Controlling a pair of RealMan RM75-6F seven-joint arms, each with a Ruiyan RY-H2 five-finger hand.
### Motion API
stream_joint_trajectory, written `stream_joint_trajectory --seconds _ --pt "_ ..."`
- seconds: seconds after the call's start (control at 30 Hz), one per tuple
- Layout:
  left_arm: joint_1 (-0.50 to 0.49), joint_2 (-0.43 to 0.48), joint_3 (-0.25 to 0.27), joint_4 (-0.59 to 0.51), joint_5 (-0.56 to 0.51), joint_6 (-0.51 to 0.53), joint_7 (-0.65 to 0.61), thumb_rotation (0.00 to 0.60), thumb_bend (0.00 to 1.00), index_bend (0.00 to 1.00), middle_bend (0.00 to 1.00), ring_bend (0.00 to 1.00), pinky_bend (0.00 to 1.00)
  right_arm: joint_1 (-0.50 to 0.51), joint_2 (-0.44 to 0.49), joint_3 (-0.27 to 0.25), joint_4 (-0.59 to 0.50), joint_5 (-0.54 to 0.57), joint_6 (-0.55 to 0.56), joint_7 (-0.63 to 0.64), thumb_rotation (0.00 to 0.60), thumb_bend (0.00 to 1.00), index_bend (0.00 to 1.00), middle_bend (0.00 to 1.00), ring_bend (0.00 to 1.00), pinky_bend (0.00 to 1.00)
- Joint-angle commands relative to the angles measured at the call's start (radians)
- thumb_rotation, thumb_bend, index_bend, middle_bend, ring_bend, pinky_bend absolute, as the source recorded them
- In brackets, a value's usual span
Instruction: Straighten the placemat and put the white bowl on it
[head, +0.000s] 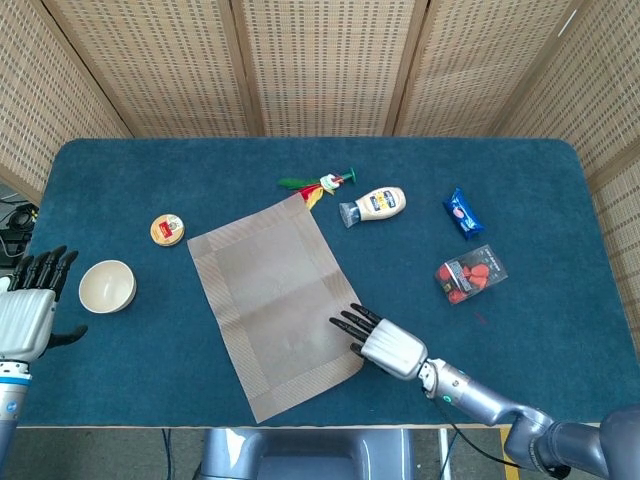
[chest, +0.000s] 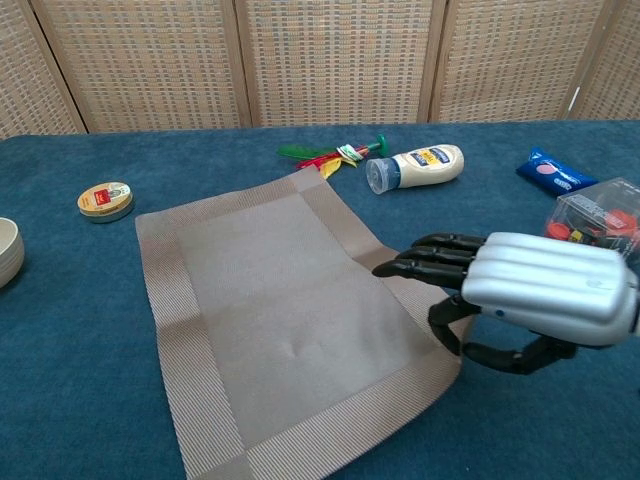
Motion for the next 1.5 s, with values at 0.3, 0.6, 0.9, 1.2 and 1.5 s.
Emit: stream_joint_trajectory --seconds 0.3,0.6,0.9,1.2,1.5 --pt "0.010 -0.003 0.011 -0.016 0.020 0.013 0.017 0.600 0.00 0.00 0.00 0.00 0.00 -0.067 0.267 -0.128 0.014 -0.195 0.216 -0.178 0.600 0.64 0.74 0.00 0.00 0.00" --pt "-0.001 -0.016 -0.002 -0.009 -0.016 -0.002 0.043 0.600 0.00 0.00 0.00 0.00 0.00 0.071 0.336 -0.031 0.113 -0.232 0.139 -0.288 0.600 0.61 0.74 0.01 0.00 0.00" --pt "-0.007 -0.016 -0.012 -0.003 -0.045 -0.015 0.042 0.600 0.00 0.00 0.00 0.00 0.00 0.204 0.306 0.030 0.272 -0.270 0.058 -0.343 0.600 0.56 0.74 0.00 0.00 0.00" --pt "-0.010 -0.013 -0.015 0.001 -0.061 -0.024 0.036 0.600 0.00 0.00 0.00 0.00 0.00 0.294 0.218 0.037 0.432 -0.254 -0.069 -0.322 0.600 0.54 0.73 0.00 0.00 0.00" --pt "-0.018 -0.013 -0.022 0.014 -0.082 -0.040 0.031 0.600 0.00 0.00 0.00 0.00 0.00 0.264 0.192 0.046 0.524 -0.198 -0.031 -0.303 0.600 0.00 0.01 0.00 0.00 0.00"
